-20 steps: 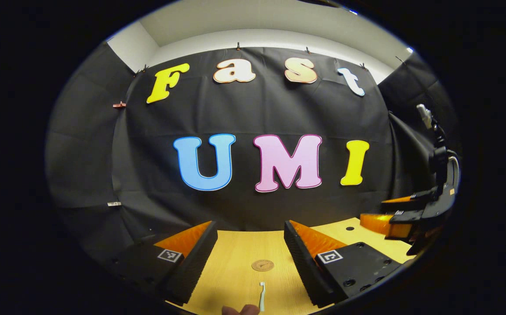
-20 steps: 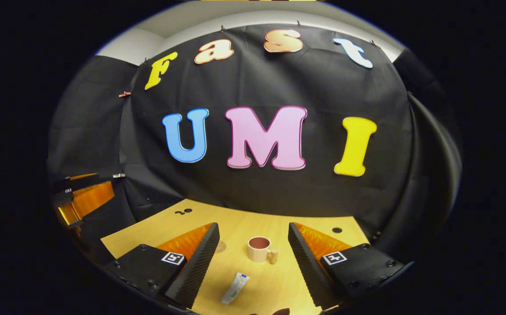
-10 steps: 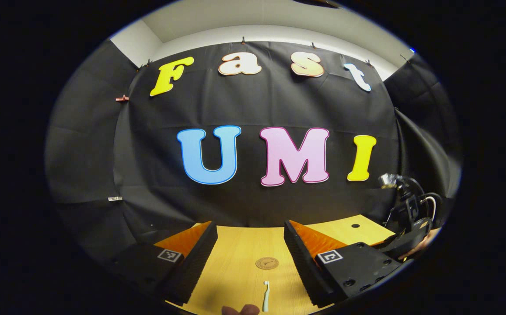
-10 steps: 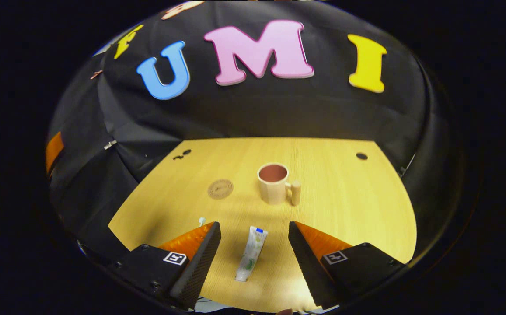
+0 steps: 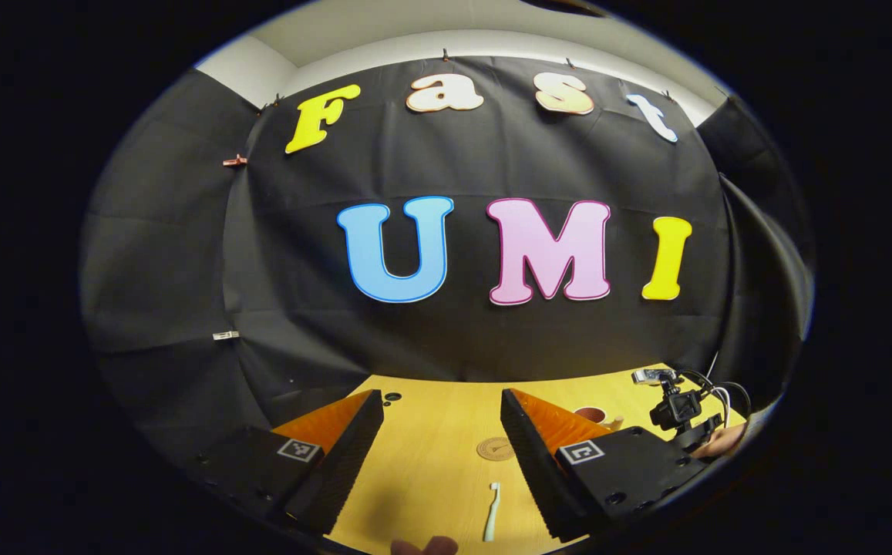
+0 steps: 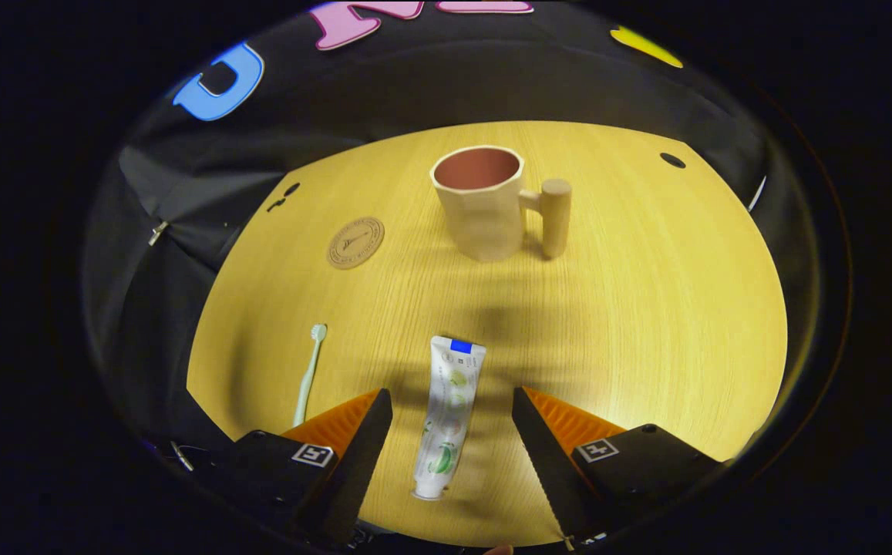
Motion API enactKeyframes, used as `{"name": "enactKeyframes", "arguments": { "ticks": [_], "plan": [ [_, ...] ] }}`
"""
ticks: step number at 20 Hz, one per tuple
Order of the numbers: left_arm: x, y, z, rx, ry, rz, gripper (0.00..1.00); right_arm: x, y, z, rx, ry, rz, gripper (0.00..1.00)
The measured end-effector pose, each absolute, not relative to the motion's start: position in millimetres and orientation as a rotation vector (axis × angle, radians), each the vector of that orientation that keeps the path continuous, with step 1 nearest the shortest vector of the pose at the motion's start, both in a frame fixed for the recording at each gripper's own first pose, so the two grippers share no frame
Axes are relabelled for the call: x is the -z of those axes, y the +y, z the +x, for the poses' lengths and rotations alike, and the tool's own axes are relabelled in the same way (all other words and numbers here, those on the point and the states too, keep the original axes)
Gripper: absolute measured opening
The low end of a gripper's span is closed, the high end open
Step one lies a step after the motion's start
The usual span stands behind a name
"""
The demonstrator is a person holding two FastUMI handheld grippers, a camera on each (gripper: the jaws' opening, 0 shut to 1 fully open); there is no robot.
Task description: Put the toothbrush and toothpaste on the desktop into the cup, then pick up the cup and place it on the coaster on the desktop.
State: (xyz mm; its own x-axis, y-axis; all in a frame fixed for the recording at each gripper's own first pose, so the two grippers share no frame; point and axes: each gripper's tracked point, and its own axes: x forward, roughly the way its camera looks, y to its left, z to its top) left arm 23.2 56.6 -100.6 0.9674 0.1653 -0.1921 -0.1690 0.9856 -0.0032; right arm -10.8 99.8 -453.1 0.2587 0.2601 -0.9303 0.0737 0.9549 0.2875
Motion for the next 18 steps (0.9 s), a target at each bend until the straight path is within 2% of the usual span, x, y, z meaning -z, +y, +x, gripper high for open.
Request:
{"name": "enactKeyframes", "arguments": {
  "ticks": [3,7,11,13,14,18],
  "plan": [
    [108,57,24,-0.182,0.206,-0.024,0.96,470,105,-12,-0.128,1.364,0.301,0.96],
    [119,60,26,-0.201,0.234,-0.029,0.96,483,115,-9,-0.128,1.411,0.339,0.90],
    [125,62,27,-0.217,0.244,-0.031,0.96,490,115,-6,-0.110,1.421,0.345,0.75],
    [125,64,27,-0.224,0.245,-0.032,0.96,492,106,-6,-0.092,1.435,0.351,0.61],
    [124,65,28,-0.228,0.245,-0.032,0.97,490,106,-8,-0.100,1.457,0.362,0.49],
    [126,66,28,-0.236,0.251,-0.036,0.97,490,107,-10,-0.119,1.479,0.373,0.43]
  ]
}}
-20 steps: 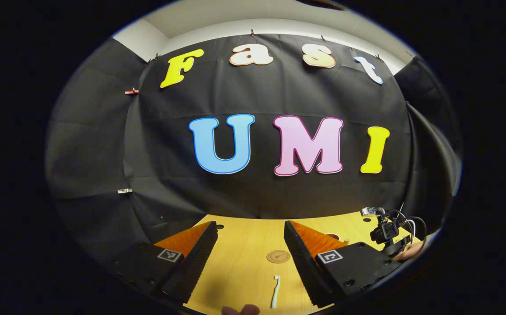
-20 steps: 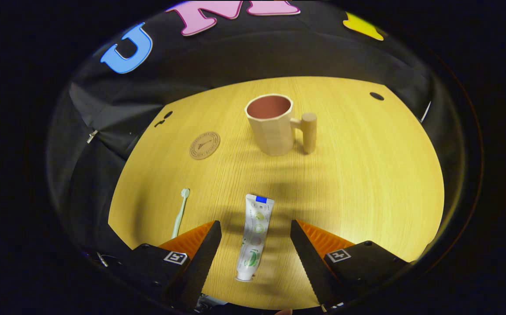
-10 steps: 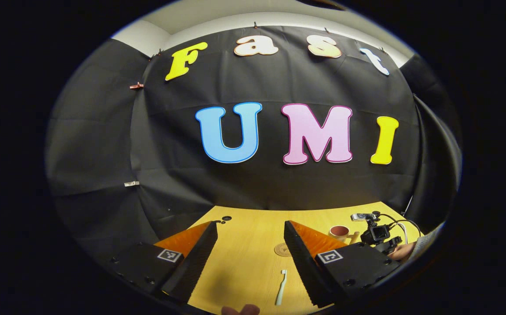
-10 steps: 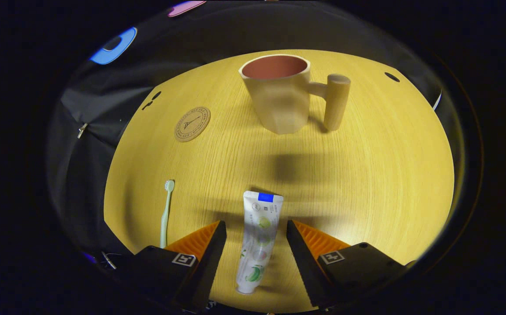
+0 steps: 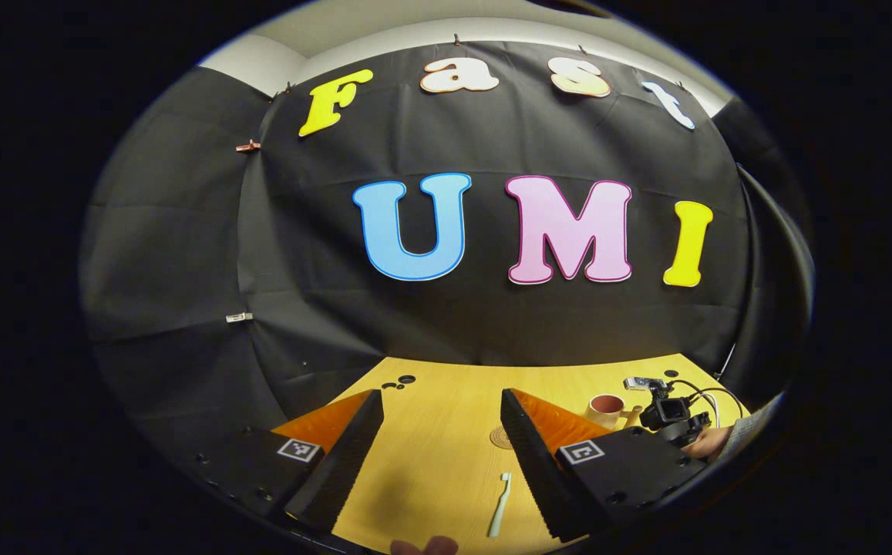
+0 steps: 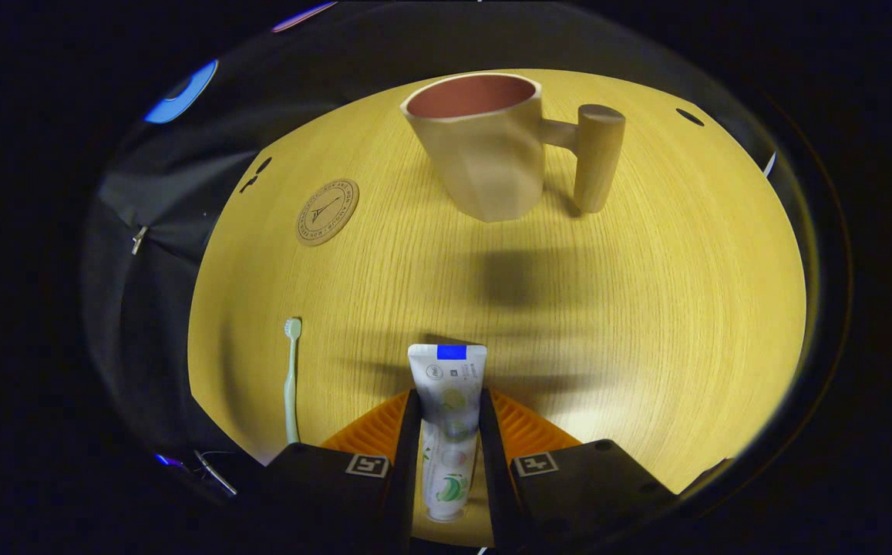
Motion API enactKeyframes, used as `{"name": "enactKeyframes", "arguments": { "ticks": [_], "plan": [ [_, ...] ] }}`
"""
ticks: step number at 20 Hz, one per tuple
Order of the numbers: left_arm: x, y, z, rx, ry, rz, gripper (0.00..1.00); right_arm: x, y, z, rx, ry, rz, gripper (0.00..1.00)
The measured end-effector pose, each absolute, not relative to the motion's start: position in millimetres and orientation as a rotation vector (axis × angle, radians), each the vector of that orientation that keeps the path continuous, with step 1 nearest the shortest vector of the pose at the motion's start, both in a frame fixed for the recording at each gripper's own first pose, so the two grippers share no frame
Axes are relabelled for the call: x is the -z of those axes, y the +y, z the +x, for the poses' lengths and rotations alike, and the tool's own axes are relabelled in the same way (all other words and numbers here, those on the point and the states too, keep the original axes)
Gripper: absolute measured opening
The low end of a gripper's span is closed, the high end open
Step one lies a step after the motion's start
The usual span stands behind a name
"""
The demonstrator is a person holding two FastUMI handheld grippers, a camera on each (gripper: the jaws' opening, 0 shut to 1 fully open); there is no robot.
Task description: Put the toothbrush and toothpaste on the desktop into the cup, then pick up the cup and place it on the coaster on the desktop.
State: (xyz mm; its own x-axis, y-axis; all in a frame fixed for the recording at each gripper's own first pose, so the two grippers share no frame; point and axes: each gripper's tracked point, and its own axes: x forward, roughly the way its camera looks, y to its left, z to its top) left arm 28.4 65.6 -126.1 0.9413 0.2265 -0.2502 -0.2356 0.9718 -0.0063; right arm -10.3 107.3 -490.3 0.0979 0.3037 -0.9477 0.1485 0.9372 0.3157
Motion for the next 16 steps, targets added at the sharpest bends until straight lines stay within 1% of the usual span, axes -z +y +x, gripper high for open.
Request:
{"name": "enactKeyframes", "arguments": {
  "ticks": [1,2,3,4,5,7,8,10,13,16],
  "plan": [
    [126,66,29,-0.237,0.251,-0.036,0.97,490,108,-12,-0.123,1.476,0.365,0.41],
    [127,66,29,-0.237,0.253,-0.036,0.96,489,107,-10,-0.123,1.463,0.369,0.41],
    [128,66,28,-0.237,0.252,-0.035,0.96,486,107,-5,-0.115,1.440,0.398,0.35],
    [127,67,28,-0.239,0.252,-0.035,0.96,479,106,1,-0.104,1.418,0.419,0.15],
    [127,67,28,-0.238,0.251,-0.036,0.96,474,106,2,-0.118,1.408,0.433,0.18],
    [129,67,28,-0.239,0.255,-0.038,0.97,475,109,-1,-0.132,1.417,0.466,0.18],
    [130,67,28,-0.240,0.255,-0.041,0.96,474,110,1,-0.141,1.411,0.484,0.13],
    [131,66,30,-0.237,0.258,-0.047,0.96,472,110,1,-0.145,1.401,0.519,0.13],
    [136,65,31,-0.229,0.264,-0.051,0.97,461,108,7,-0.171,1.348,0.553,0.13],
    [144,62,35,-0.213,0.281,-0.052,0.97,444,102,16,-0.213,1.246,0.559,0.13]
  ]
}}
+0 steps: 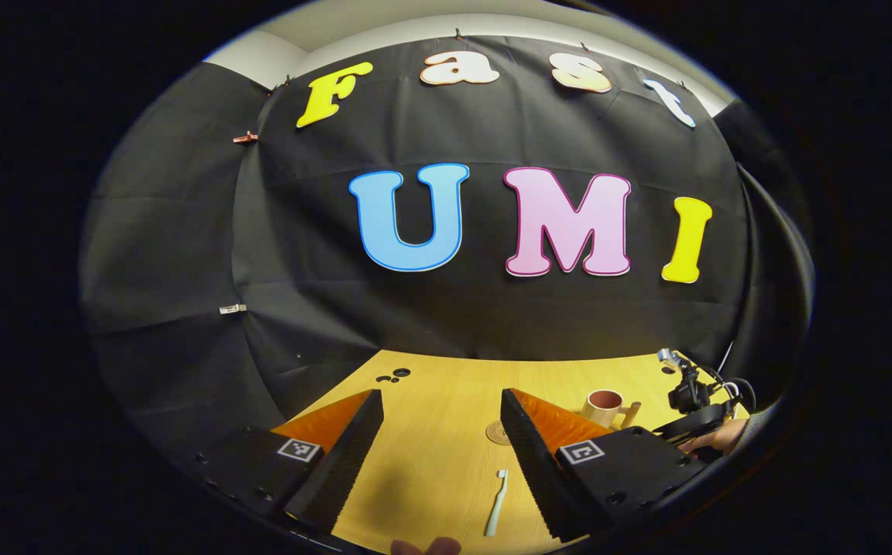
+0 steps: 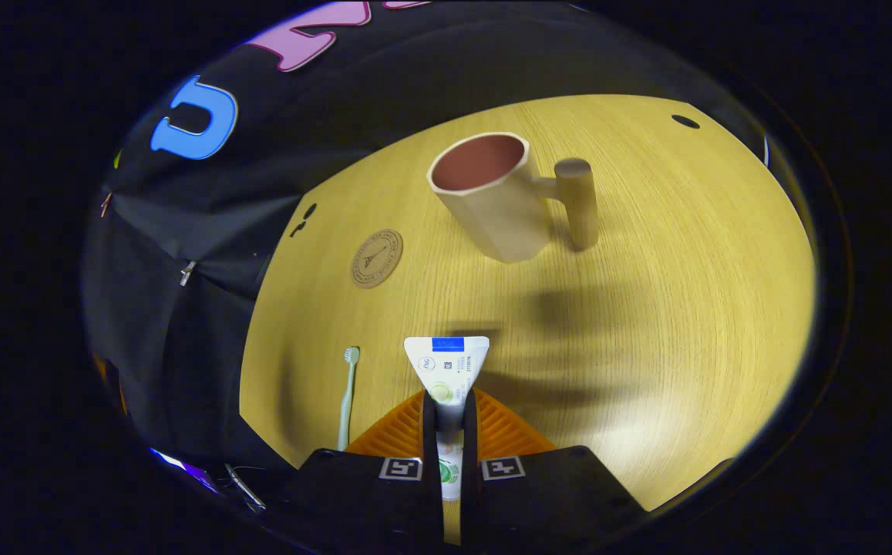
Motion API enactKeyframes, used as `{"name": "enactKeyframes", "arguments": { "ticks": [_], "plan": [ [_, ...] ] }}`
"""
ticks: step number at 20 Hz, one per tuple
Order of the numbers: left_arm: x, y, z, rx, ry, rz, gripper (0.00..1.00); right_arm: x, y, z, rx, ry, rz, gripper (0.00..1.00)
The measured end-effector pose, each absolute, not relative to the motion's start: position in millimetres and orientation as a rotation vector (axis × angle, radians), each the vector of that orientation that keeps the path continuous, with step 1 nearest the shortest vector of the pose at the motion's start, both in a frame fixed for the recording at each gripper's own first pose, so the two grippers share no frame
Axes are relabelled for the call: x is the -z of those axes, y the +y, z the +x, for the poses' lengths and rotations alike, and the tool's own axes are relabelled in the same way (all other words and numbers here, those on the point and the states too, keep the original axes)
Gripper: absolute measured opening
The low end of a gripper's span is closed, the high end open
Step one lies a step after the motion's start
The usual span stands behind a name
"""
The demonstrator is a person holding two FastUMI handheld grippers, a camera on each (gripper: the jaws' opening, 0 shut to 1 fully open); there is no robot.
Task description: Put the toothbrush and toothpaste on the desktop into the cup, then pick up the cup and place it on the coaster on the desktop.
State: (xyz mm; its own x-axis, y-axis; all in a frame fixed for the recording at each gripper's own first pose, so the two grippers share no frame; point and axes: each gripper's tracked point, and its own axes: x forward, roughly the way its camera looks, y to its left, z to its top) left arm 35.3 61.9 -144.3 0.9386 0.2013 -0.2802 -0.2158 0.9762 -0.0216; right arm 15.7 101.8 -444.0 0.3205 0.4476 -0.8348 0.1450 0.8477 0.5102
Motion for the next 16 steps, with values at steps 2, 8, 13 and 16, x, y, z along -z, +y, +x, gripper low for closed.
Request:
{"name": "enactKeyframes", "arguments": {
  "ticks": [2,8,13,16],
  "plan": [
    [150,60,37,-0.206,0.291,-0.049,0.97,427,99,19,-0.256,1.163,0.539,0.13],
    [169,51,41,-0.177,0.324,-0.037,0.97,398,97,18,-0.339,1.002,0.549,0.13],
    [202,30,46,-0.102,0.407,-0.059,0.97,363,78,21,-0.365,0.909,0.585,0.13],
    [251,2,48,-0.001,0.545,-0.090,0.96,335,63,16,-0.378,0.873,0.581,0.13]
  ]
}}
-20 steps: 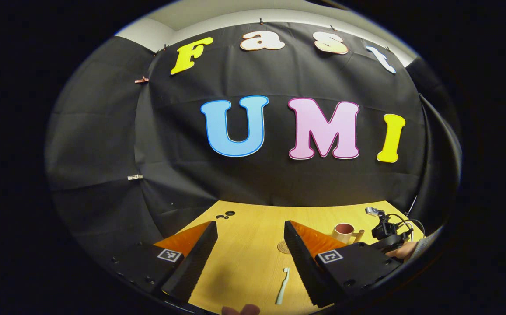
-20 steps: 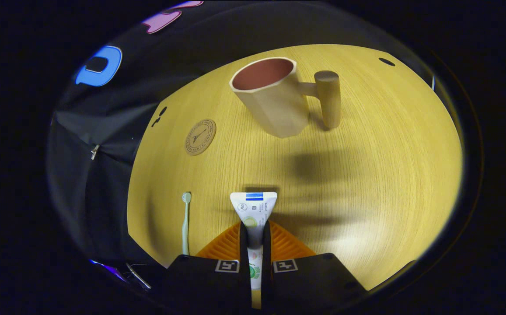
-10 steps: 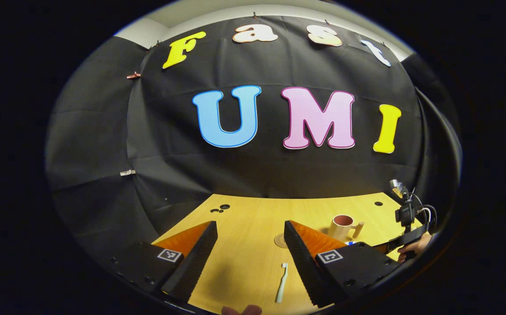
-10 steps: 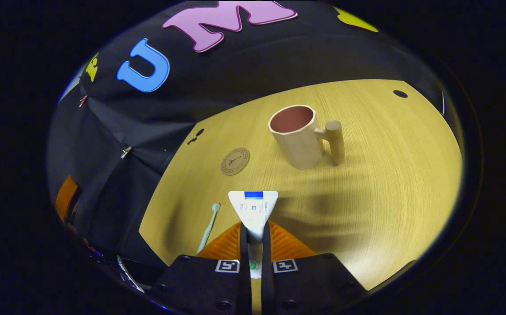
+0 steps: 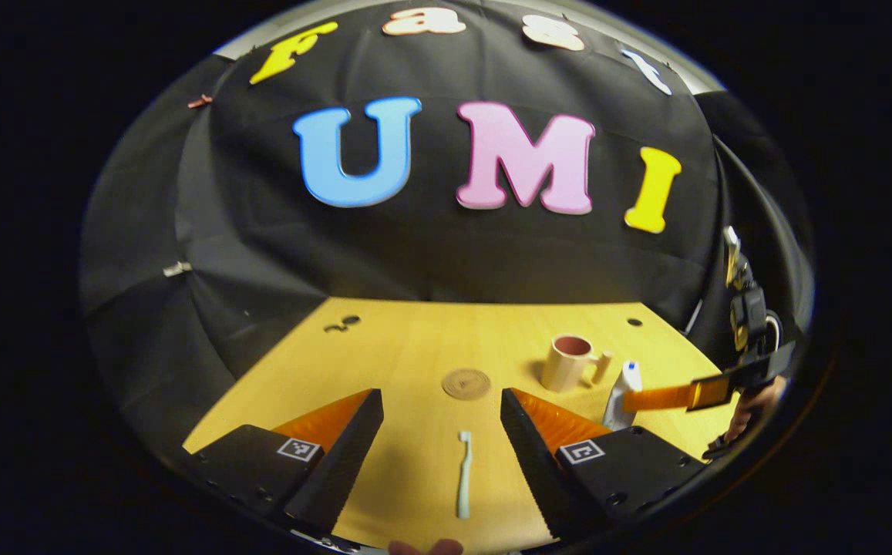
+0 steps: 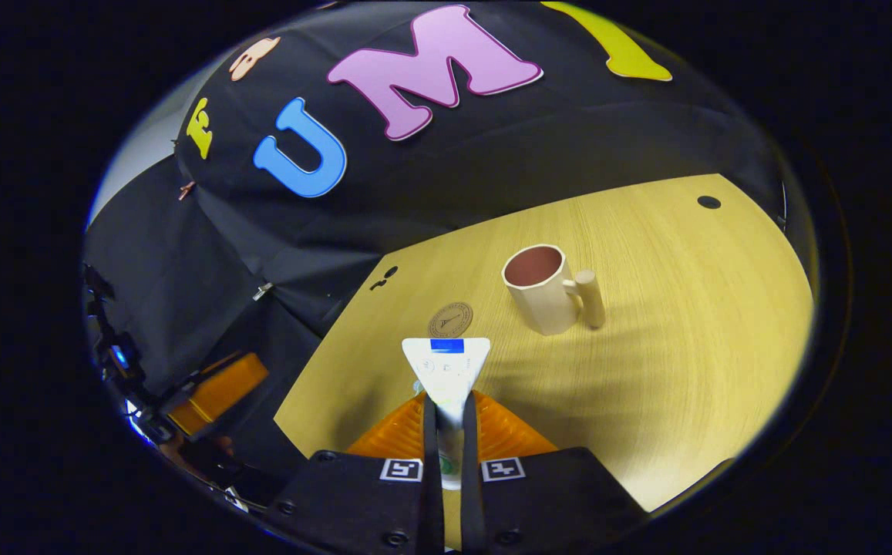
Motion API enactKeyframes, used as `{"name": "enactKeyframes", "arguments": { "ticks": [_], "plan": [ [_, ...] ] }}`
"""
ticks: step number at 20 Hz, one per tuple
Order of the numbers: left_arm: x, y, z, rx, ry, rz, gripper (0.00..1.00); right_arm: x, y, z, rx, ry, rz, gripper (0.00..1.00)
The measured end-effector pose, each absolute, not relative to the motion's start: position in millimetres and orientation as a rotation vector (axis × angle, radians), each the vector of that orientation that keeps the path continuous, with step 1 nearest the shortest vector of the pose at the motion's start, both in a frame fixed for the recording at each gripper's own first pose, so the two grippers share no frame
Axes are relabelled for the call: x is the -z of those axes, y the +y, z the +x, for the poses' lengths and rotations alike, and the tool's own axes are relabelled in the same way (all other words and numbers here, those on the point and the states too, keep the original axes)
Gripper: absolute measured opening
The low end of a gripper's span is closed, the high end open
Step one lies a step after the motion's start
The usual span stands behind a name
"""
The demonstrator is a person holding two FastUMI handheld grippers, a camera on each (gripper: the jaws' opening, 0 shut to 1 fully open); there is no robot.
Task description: Put the toothbrush and toothpaste on the desktop into the cup, then pick up the cup and place it on the coaster on the desktop.
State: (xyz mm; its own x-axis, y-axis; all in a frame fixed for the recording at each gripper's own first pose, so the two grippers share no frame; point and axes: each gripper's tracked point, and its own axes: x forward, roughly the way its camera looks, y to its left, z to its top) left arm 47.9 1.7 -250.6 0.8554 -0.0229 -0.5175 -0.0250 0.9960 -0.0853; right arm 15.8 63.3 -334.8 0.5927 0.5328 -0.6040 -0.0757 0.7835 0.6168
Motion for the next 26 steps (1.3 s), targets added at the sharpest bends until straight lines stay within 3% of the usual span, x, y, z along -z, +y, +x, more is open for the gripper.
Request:
{"name": "enactKeyframes", "arguments": {
  "ticks": [7,13,23,24,26],
  "plan": [
    [364,-20,57,0.091,0.846,-0.106,0.97,274,28,24,-0.378,0.765,0.609,0.13],
    [422,-19,48,0.115,1.032,-0.041,0.96,254,-2,41,-0.342,0.704,0.629,0.13],
    [455,-16,50,0.088,1.131,-0.034,0.95,261,-36,51,-0.288,0.698,0.650,0.13],
    [454,-15,49,0.083,1.132,-0.034,0.85,262,-37,52,-0.288,0.698,0.654,0.13],
    [455,-15,50,0.075,1.128,-0.024,0.51,263,-39,55,-0.285,0.696,0.661,0.13]
  ]
}}
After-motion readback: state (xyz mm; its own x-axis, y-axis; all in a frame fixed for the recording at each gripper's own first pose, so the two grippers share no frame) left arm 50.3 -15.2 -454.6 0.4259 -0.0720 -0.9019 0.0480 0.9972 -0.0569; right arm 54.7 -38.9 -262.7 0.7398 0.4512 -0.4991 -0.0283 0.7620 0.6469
